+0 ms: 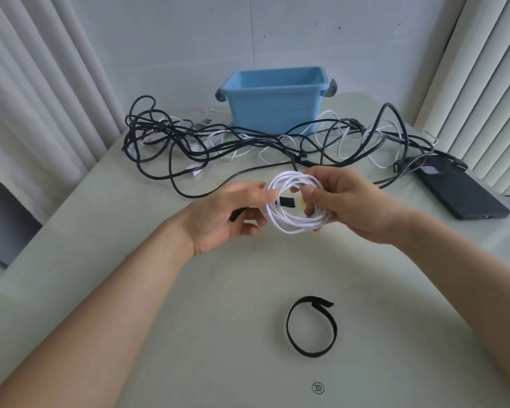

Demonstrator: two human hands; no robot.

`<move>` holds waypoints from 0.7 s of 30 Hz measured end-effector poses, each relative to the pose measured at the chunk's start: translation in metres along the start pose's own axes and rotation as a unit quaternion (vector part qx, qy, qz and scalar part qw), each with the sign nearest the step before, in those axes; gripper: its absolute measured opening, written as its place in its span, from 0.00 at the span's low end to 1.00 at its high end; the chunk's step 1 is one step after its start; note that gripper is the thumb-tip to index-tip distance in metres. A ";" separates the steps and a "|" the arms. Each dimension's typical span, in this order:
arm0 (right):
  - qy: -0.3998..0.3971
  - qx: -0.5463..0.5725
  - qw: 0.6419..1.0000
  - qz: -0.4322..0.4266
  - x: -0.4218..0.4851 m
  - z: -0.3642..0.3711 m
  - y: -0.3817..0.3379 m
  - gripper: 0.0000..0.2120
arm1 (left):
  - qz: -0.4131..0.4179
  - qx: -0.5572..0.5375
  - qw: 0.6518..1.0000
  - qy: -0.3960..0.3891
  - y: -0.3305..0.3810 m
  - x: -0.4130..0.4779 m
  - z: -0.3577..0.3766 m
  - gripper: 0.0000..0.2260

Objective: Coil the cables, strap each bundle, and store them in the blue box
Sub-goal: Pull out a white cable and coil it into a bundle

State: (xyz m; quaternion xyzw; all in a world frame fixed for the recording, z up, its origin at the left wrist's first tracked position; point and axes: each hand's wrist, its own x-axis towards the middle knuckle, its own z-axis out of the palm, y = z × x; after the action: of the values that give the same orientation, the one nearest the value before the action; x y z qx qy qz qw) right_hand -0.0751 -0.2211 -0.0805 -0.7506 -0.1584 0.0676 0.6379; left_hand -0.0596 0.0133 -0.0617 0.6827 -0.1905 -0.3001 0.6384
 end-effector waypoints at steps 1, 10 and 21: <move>0.006 -0.003 1.000 -0.001 0.000 0.000 0.001 0.06 | 0.010 0.047 0.999 0.020 0.001 0.000 0.006 0.24; -0.014 0.013 1.000 -0.021 0.000 0.006 0.002 0.12 | 0.139 0.128 0.957 0.220 -0.005 0.009 0.034 0.14; -0.072 0.003 0.997 0.017 -0.004 -0.005 -0.008 0.09 | 0.158 0.064 0.968 0.184 0.002 0.005 0.015 0.05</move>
State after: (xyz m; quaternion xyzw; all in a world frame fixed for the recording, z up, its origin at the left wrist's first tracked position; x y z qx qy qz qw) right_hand -0.0787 -0.2265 -0.0723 -0.7444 -0.1910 0.1324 0.6260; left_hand -0.0656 -0.0016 -0.0609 0.7267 -0.1936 -0.0516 0.6571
